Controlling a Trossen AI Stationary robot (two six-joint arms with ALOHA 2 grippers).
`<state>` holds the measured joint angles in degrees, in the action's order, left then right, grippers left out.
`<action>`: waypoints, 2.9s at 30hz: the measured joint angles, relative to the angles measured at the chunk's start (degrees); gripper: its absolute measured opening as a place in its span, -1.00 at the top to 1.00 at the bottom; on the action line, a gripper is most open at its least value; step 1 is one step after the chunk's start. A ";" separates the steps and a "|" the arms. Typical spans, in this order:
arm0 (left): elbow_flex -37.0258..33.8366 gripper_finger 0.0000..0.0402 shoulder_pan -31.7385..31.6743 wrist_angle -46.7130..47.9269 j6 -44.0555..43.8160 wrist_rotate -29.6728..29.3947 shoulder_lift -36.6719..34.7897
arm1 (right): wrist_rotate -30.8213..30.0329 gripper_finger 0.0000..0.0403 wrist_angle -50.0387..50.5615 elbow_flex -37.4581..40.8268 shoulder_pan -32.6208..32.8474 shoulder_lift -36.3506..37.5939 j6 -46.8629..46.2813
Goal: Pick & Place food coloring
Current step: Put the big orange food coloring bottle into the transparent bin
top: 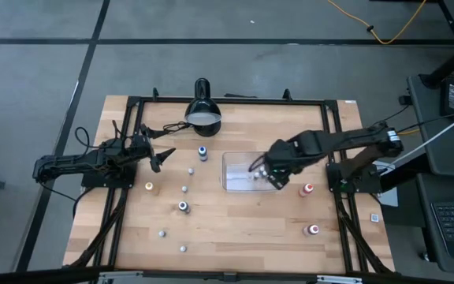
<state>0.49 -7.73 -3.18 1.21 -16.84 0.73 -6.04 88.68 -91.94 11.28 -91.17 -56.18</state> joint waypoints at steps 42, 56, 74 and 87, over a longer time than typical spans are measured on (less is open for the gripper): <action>0.01 -0.73 0.01 0.02 0.00 0.00 0.01 | 6.23 -0.59 -20.90 41.78 8.21 18.94 -29.29; 0.00 -0.73 0.00 0.02 0.02 0.00 0.02 | 7.60 -0.39 -23.57 43.21 8.21 18.94 -29.14; 0.01 -0.73 0.01 0.01 0.02 -0.02 0.01 | 8.27 0.32 -23.14 43.21 8.21 18.92 -30.58; 0.02 -0.73 0.00 0.02 0.00 0.00 0.00 | 7.30 0.39 -11.77 36.72 8.19 18.83 -27.68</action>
<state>0.51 -7.73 -3.16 1.21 -16.84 0.73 1.26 76.91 -55.22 19.46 -72.34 -83.86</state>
